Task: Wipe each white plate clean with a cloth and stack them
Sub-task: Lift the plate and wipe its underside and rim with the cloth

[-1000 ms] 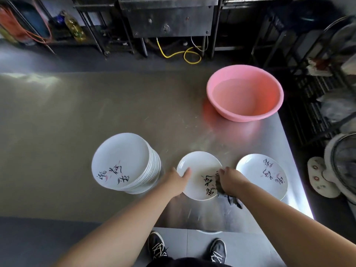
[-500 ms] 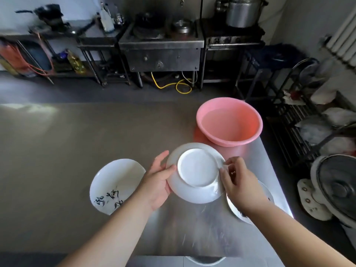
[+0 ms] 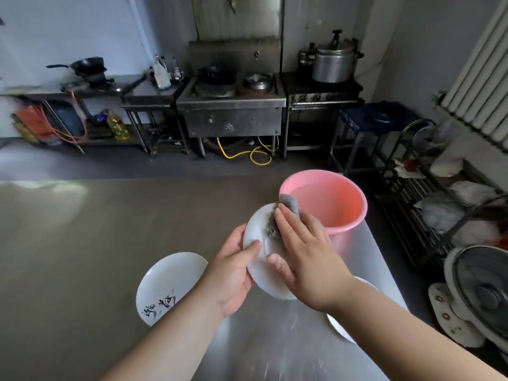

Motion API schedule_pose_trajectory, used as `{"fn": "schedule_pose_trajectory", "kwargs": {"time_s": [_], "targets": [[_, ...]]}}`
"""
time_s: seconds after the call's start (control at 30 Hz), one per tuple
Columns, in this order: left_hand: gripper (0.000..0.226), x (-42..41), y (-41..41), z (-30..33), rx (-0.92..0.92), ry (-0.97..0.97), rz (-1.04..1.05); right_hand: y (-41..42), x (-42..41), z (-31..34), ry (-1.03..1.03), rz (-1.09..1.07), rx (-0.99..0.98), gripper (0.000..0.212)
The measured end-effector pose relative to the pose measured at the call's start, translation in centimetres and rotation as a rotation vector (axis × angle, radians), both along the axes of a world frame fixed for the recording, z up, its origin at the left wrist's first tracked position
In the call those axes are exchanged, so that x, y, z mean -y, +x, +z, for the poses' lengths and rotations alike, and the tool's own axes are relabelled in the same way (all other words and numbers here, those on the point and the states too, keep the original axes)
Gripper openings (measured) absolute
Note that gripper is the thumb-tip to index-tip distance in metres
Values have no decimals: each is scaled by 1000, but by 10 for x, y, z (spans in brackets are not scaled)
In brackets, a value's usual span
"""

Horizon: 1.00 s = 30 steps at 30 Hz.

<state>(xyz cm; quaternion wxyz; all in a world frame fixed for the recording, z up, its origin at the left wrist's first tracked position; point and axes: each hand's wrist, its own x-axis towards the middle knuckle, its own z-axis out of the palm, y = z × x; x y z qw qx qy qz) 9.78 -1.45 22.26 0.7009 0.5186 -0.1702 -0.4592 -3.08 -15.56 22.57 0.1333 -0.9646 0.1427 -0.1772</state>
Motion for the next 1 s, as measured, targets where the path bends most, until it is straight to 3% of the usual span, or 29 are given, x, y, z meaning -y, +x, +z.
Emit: {"fn": "schedule_pose_trajectory", "kwargs": {"time_s": [0.1, 0.33, 0.53, 0.77, 1.0], "targets": [[38, 0, 3, 11, -5, -41, 5, -2, -8, -1, -23, 58, -24, 93], [40, 6, 12, 27, -48, -177, 57, -28, -38, -11, -214, 198, 82, 92], [42, 3, 7, 29, -34, -209, 30, -5, 0, 20, -190, 10, -22, 92], [43, 5, 12, 33, -69, -264, 95, -30, -39, -18, -219, 102, 99, 97], [52, 0, 3, 36, -52, -246, 43, -9, 5, 24, -221, -44, 108, 88]]}}
